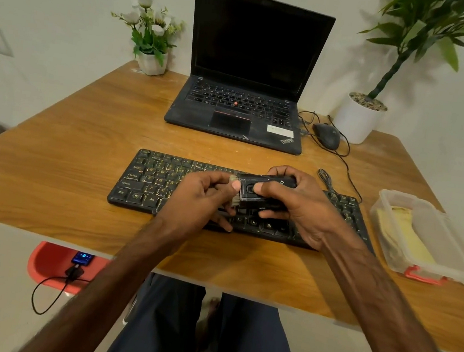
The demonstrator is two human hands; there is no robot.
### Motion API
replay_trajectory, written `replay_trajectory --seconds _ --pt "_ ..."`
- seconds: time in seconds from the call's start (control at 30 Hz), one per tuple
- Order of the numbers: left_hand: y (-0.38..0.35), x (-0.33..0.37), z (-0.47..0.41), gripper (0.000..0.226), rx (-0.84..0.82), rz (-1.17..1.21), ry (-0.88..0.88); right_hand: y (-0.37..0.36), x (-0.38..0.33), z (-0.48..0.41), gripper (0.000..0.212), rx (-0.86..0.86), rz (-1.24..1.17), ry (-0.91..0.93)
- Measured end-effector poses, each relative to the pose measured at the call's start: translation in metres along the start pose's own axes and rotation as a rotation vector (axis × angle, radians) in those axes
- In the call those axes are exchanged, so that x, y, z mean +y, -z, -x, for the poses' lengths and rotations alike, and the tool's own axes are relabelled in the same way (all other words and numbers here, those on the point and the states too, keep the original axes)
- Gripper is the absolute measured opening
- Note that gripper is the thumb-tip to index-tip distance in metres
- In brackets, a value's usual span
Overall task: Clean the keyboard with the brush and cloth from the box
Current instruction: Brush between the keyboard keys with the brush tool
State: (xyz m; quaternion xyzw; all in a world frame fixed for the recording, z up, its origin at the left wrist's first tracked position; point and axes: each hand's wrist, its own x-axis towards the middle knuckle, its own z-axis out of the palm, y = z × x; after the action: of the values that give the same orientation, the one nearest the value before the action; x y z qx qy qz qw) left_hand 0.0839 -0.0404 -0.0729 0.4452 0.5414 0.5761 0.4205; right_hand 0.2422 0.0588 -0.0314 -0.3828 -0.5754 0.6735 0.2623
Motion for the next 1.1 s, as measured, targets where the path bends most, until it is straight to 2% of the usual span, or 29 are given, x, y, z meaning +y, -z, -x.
replay_trajectory --seconds 0.47,0.57,0.63,0.7,0.77,0.83,0.9,0.97,1.1 --pt "0.003 0.003 0.000 0.021 -0.009 -0.039 0.013 0.001 0.004 -0.002 0.056 -0.030 -0.055 -0.005" --pt "0.002 0.002 -0.001 0.021 -0.026 -0.124 -0.026 0.004 0.004 -0.001 0.049 -0.046 -0.036 0.030" --pt "0.006 0.001 -0.002 0.030 -0.013 -0.262 -0.079 0.010 -0.001 -0.003 0.048 -0.021 -0.002 0.059" --pt "0.017 -0.003 -0.001 0.042 0.104 -0.465 -0.208 0.020 -0.011 -0.006 0.052 0.036 0.230 0.145" --pt "0.036 -0.007 0.004 0.043 0.253 -0.589 -0.373 0.030 -0.027 -0.009 0.060 0.100 0.766 0.305" --pt "0.061 -0.011 0.010 0.038 0.363 -0.619 -0.459 0.032 -0.039 -0.012 0.067 0.033 1.067 0.404" --pt "0.087 -0.016 0.012 0.037 0.432 -0.682 -0.459 0.026 -0.044 -0.016 0.072 -0.090 1.135 0.428" --pt "0.111 -0.025 0.012 0.041 0.454 -0.782 -0.376 0.018 -0.047 -0.024 0.075 -0.171 1.165 0.423" --pt "0.127 -0.038 0.011 0.064 0.412 -0.860 -0.173 0.010 -0.050 -0.042 0.076 -0.262 1.157 0.373"
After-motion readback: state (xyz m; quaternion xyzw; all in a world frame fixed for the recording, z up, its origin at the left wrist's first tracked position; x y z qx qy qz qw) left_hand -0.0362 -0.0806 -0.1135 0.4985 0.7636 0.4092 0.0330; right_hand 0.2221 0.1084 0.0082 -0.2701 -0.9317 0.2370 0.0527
